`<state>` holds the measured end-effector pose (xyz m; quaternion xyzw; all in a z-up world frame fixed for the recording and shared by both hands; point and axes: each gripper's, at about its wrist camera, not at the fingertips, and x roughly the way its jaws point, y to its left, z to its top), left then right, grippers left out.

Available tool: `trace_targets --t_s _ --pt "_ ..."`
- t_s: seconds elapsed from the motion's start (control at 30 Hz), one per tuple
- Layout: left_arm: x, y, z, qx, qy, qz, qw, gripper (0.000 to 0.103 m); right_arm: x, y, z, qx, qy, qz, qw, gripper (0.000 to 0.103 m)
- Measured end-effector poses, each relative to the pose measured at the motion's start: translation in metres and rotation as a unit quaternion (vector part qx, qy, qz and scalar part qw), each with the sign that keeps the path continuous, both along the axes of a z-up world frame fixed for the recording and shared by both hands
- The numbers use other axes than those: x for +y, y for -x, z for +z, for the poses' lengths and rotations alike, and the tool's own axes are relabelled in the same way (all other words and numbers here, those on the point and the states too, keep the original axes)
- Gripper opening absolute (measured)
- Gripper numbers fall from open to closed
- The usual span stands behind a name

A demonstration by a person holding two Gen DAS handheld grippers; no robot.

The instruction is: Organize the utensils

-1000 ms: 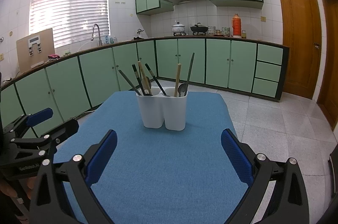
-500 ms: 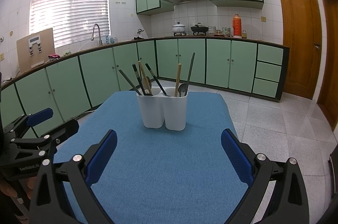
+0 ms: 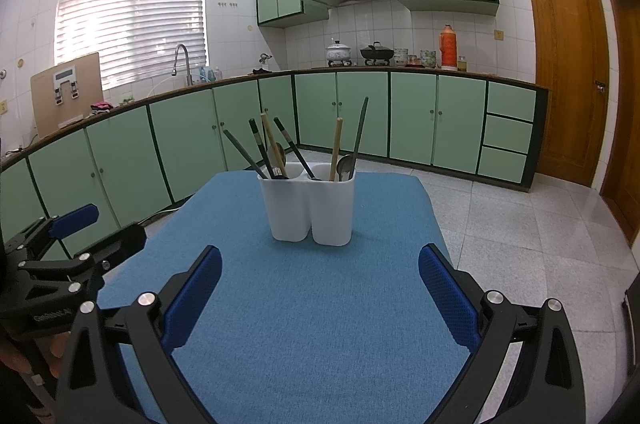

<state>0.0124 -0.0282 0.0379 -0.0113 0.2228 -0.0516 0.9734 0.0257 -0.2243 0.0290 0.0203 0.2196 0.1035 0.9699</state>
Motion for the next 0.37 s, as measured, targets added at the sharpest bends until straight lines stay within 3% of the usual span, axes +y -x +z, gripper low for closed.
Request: trace_targets --t_s 0.37 --pt "-0.0001 -0.0012 -0.0017 0.0 0.001 0.001 1.0 0.098 -0.0008 -0.0015 -0.0018 0.0 0.0 0.0 1.0 0.097"
